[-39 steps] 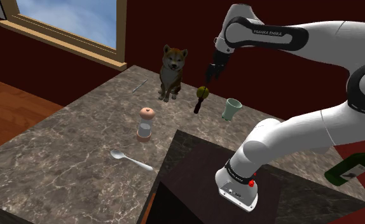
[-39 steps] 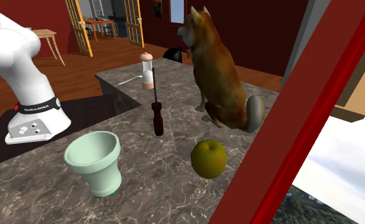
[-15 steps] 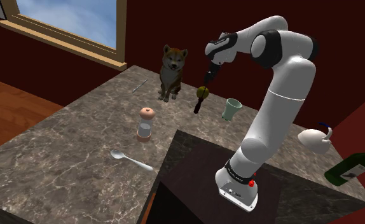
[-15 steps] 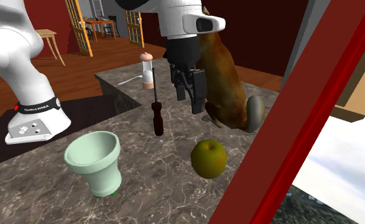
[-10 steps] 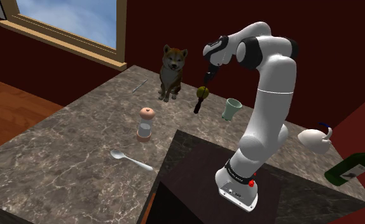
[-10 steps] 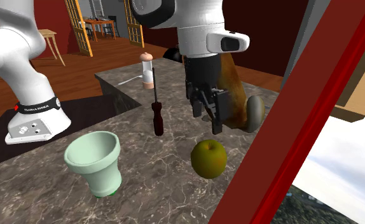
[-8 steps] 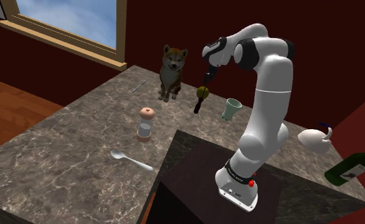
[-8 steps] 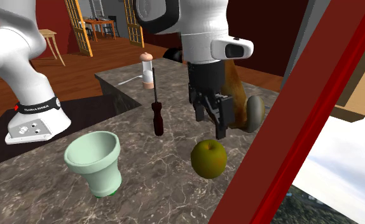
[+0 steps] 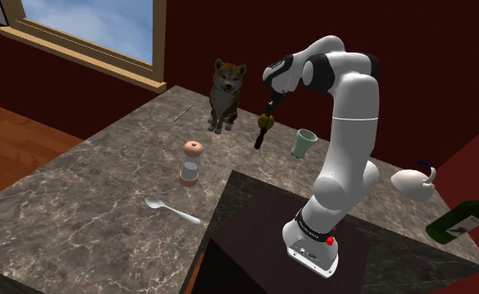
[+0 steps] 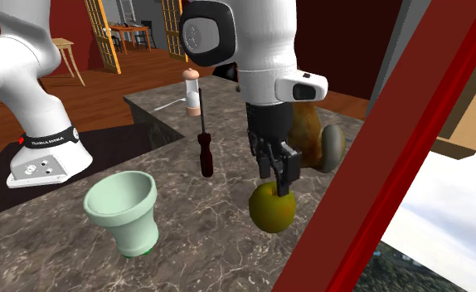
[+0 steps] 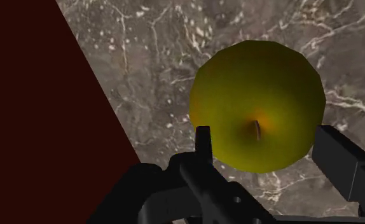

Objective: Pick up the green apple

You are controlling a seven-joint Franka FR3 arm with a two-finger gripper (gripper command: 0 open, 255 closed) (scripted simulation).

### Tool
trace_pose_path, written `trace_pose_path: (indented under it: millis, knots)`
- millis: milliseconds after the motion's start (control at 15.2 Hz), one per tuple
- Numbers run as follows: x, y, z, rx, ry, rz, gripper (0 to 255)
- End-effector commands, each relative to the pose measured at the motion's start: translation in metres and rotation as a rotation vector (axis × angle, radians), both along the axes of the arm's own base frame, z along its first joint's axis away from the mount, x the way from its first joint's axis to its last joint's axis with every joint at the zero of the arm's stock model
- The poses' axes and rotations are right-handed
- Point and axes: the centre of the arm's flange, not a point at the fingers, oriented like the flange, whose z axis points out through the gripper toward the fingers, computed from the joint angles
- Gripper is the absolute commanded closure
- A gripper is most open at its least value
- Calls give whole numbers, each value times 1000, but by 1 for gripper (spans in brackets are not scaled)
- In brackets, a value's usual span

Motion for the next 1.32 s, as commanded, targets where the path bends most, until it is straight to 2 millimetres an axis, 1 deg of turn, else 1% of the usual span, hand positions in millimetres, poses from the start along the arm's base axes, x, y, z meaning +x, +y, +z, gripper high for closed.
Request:
trace_pose_path:
  millis: [0, 528, 1254]
  knots:
    - [0, 0, -1, 0, 0, 0, 255]
    - [0, 0, -1, 0, 0, 0, 255]
    - [0, 0, 57, 0, 0, 0, 255]
